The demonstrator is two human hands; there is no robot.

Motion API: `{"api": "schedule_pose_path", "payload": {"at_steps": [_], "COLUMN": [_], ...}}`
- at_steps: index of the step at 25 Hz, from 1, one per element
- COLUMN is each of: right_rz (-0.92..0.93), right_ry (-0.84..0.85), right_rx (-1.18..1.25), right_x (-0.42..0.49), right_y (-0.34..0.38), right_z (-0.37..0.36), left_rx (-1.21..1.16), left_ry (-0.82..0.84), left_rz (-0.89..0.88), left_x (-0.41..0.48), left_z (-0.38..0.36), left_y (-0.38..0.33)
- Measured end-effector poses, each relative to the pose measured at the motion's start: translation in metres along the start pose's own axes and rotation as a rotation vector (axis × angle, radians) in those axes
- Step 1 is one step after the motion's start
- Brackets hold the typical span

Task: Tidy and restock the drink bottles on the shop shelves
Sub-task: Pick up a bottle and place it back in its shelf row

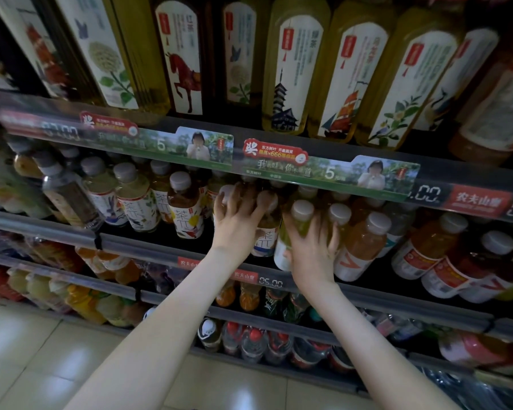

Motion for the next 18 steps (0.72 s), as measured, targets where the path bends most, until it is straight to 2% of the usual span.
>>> {"api": "schedule_pose_path", "payload": {"at_steps": [9,12,14,16,18], "right_rz": [0.015,0.017,0.017,0.048,0.079], "right_ry": [-0.025,-0.018,0.0,0.017,0.031], "right_rx": [-0.033,-0.038,-0.024,-0.011,-0.03], "right_x": [-0.004,-0.004,-0.006,-0.008,-0.009], "right_y": [-0.004,-0.004,-0.004,-0.007,-0.011], "right_z": [0.008,0.006,0.003,-0.002,-0.005], "left_rx": [-0.066,-0.052,-0.091,-0.334,-0.552], "left_ry": [-0.024,-0.08,-0.157,-0.189,-0.103], "left_rz": [-0.092,-0.109,-0.006,0.144,0.23], "left_x": [0.009,0.0,-0.014,-0.024,-0.025], "left_z": [-0.012,-0.018,-0.026,-0.032,-0.038], "left_y": [0.014,0.013,0.016,0.023,0.031]}}
Point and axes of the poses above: each hand's wrist, its own x-axis towards the middle knuckle, its own z-axis out of the back of the hand, y = z × x, the point moved 2 cm from there along x, towards the middle knuckle, and after that the axes turned 12 degrees about y, right-handed, at the moved point
